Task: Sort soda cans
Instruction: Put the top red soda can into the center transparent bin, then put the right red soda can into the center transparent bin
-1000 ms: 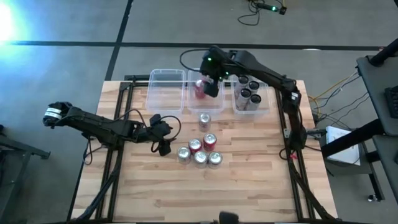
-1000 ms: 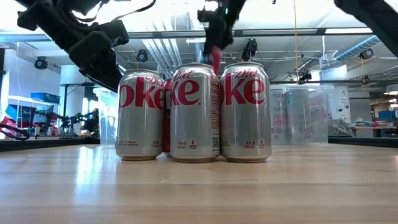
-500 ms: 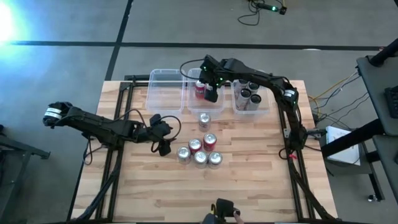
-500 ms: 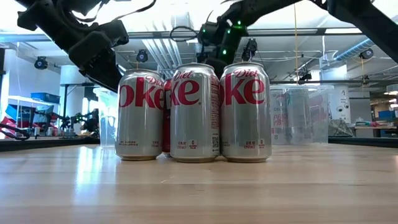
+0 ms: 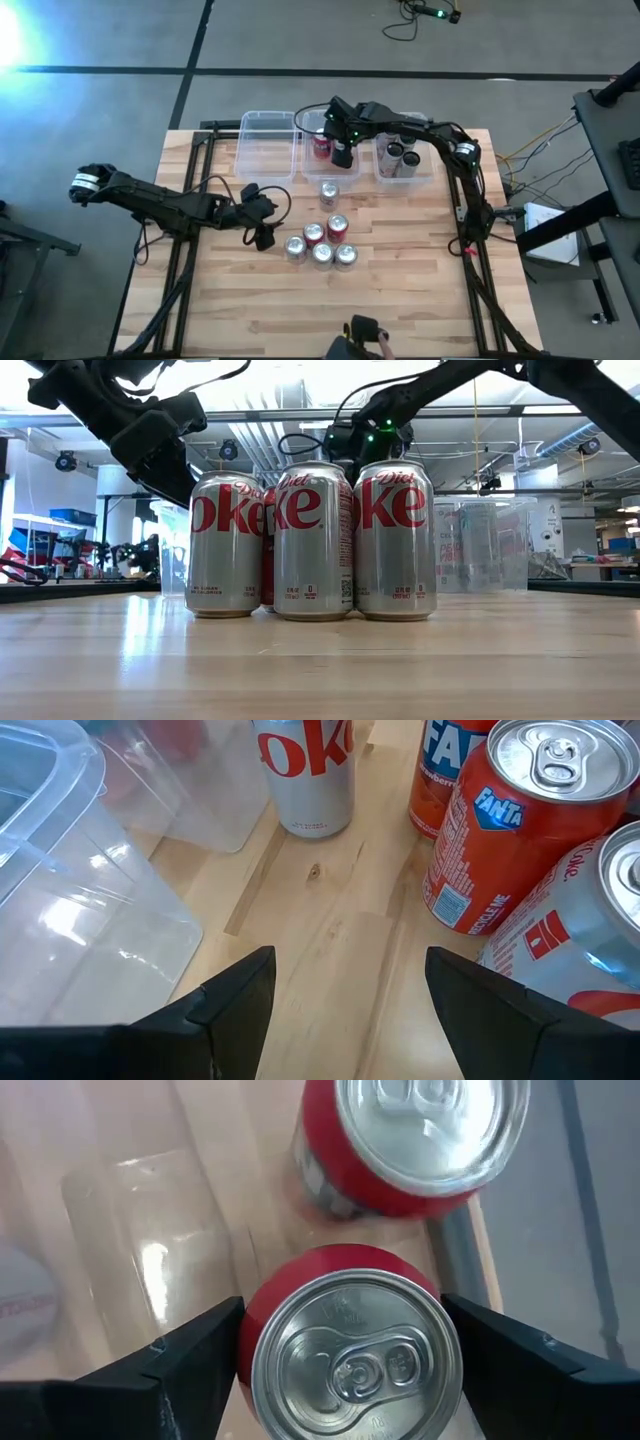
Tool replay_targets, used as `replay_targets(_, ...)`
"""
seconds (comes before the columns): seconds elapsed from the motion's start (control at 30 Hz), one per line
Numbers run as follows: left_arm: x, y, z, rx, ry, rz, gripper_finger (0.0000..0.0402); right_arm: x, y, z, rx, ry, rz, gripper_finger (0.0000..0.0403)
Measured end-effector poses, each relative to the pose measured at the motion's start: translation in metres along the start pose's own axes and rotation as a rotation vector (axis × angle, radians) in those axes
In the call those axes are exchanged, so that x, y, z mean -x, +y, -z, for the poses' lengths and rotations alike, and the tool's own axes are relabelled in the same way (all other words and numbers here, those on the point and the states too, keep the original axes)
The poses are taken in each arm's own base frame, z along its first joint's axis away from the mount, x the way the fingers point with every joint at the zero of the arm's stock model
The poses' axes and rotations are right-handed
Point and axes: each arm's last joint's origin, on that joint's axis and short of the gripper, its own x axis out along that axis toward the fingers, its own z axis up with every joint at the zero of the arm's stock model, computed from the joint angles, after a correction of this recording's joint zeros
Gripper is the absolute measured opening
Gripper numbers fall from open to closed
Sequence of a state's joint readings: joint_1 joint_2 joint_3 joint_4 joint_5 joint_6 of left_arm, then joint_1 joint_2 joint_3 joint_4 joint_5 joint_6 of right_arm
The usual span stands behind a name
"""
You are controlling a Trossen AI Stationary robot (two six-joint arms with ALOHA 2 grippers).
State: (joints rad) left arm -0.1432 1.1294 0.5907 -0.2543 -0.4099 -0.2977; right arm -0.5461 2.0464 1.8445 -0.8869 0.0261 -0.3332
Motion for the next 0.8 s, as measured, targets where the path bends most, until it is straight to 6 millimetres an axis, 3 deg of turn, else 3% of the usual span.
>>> replay_targets(0.3, 0.0, 0.0, 0.0, 0.0, 0.001, -0.001, 0.0242, 0.004, -0.002, -0.005, -0.002, -0.038, 0.018, 0.0351)
replay_targets(0.5, 0.0, 0.0, 0.0, -0.004, 0.0, -0.001, 0.0242, 0.043, 0.007, -0.021, 0.01, -0.052, 0.053, 0.0348)
replay_targets(0.63, 0.0, -0.001, -0.003, -0.016, -0.034, -0.002, 0.0242, 0.079, 0.039, -0.033, 0.091, -0.102, 0.058, 0.0338)
replay_targets(0.8, -0.001, -0.002, -0.007, -0.038, -0.068, 0.005, 0.0242, 0.116, 0.105, -0.033, 0.203, -0.136, -0.011, 0.0326)
